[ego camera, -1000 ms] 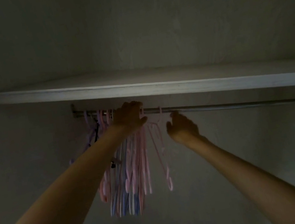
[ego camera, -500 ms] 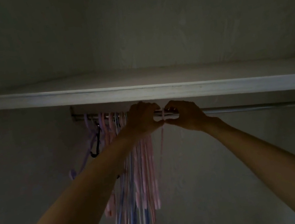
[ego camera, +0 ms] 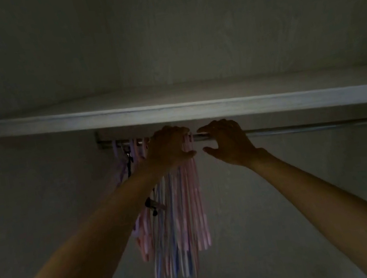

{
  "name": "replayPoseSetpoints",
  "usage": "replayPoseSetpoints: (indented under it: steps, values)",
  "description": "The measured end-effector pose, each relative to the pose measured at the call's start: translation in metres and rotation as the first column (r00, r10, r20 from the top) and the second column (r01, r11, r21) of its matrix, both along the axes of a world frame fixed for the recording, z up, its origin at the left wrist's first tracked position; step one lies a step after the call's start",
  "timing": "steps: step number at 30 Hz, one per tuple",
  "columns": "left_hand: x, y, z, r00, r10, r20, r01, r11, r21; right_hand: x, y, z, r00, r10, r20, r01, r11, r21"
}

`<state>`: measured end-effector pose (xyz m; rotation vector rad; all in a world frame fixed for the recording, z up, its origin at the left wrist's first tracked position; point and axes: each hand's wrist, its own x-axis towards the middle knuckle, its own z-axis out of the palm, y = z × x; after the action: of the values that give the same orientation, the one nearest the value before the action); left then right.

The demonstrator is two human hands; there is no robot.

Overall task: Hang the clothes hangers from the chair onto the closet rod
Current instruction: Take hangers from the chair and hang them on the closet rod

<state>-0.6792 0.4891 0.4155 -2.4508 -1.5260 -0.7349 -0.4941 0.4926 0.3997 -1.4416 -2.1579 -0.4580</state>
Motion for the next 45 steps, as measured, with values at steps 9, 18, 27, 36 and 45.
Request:
replayPoseSetpoints:
  steps: [9, 18, 27, 36, 45]
  values:
    - [0.034, -0.09, -0.022, 0.989, -0.129, 0.069, 0.128, 0.992, 0.02, 0.074, -0.13, -0.041, 0.967, -0.101, -0.236, 0.067, 0.986, -0.15]
    - [0.157, -0.213, -0.094, 0.948, -0.315, 0.035, 0.301, 0.86, -0.413, 0.191, -0.296, -0.127, 0.881, -0.401, -0.251, 0.136, 0.724, -0.676]
    - [0.293, -0.364, -0.193, 0.874, -0.484, 0.04, 0.391, 0.652, -0.65, 0.306, -0.505, -0.206, 0.734, -0.639, -0.232, 0.165, 0.498, -0.851]
    - [0.429, -0.459, -0.306, 0.755, -0.648, 0.097, 0.411, 0.354, -0.84, 0.412, -0.66, -0.293, 0.413, -0.884, -0.221, 0.232, 0.336, -0.913]
    - [0.567, -0.47, -0.451, 0.721, -0.693, -0.009, 0.325, 0.349, -0.879, 0.511, -0.732, -0.426, -0.028, -0.992, -0.126, 0.183, 0.119, -0.976]
